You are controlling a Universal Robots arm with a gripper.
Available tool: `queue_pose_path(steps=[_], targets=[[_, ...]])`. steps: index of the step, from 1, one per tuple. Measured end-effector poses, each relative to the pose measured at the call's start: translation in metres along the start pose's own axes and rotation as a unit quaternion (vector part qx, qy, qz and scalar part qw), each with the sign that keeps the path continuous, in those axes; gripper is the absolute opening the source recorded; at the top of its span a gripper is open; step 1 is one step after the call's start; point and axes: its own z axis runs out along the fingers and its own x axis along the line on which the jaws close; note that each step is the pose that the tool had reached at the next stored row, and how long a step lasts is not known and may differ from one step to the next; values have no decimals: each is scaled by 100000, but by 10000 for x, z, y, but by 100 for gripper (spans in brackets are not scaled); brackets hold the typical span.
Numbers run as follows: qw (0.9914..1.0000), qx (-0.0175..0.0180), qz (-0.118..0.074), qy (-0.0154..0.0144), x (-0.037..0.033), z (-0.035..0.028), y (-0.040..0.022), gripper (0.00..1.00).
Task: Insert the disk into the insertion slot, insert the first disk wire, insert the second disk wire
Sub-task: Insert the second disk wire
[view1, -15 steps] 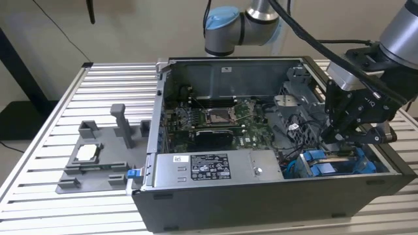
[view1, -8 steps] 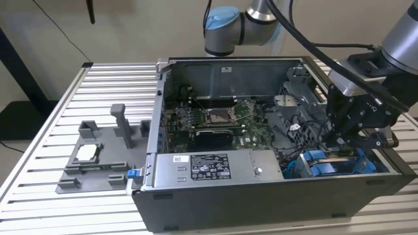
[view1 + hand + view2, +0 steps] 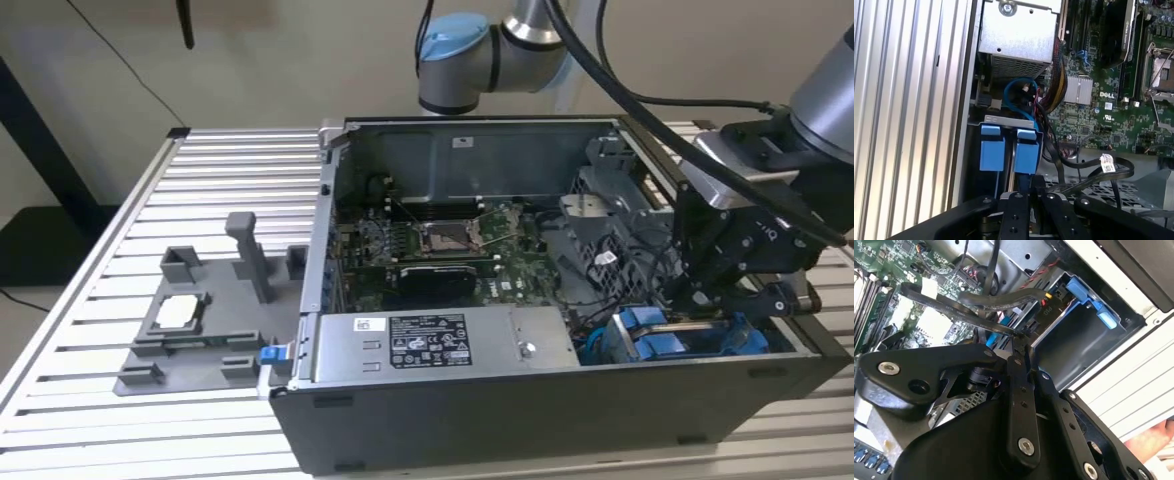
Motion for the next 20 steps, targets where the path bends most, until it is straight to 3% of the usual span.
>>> queue_pose_path(steps=[3,5,6,8,9,10,14,20], targets=[[100000,-135,76,-78,5,7,-33,16],[99999,-439,166,-145,7,9,-42,16],[99997,-743,233,-185,7,9,-44,16],[99979,-1971,395,-329,8,10,-49,16],[99970,-2385,448,-371,9,8,-58,16],[99966,-2552,470,-395,10,8,-72,16],[99959,-2768,531,-424,17,5,-136,16],[99949,-2692,1599,-549,22,24,-158,16]])
